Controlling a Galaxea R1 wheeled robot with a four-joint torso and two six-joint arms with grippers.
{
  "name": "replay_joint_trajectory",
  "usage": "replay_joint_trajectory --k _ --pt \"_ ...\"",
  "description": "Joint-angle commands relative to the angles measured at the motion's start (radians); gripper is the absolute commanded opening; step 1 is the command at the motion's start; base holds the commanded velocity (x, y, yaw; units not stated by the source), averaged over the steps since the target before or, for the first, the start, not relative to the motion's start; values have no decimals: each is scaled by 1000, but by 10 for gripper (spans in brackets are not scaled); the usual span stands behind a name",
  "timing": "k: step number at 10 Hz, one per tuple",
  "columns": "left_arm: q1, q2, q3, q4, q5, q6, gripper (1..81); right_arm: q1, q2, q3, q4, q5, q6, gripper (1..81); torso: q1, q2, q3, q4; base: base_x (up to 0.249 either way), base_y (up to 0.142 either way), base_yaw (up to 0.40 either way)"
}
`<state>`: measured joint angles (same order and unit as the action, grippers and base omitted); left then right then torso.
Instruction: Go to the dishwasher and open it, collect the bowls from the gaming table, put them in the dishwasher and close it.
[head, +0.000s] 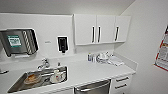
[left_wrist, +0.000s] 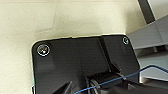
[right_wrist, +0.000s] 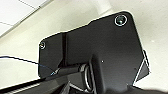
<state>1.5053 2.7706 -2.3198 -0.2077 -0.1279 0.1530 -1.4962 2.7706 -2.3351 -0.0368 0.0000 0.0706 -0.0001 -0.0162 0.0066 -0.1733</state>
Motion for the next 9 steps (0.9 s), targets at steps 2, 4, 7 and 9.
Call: replay_joint_trajectory --k 2,4,7,9 --pt "-53 -14 7 5 53 -1 811 55 5 -10 0 -48 1 811 0 0 0 0 117 0 0" --pt "-50 -14 7 5 53 -1 811 53 11 -18 -2 -48 0 811 0 0 0 0 114 0 0" --pt "-50 -12 7 4 53 2 811 52 11 -16 -5 -48 -2 811 0 0 0 0 107 0 0" --pt "-50 -11 7 5 54 -1 811 52 11 -18 -5 -48 -2 811 0 0 0 0 88 0 0"
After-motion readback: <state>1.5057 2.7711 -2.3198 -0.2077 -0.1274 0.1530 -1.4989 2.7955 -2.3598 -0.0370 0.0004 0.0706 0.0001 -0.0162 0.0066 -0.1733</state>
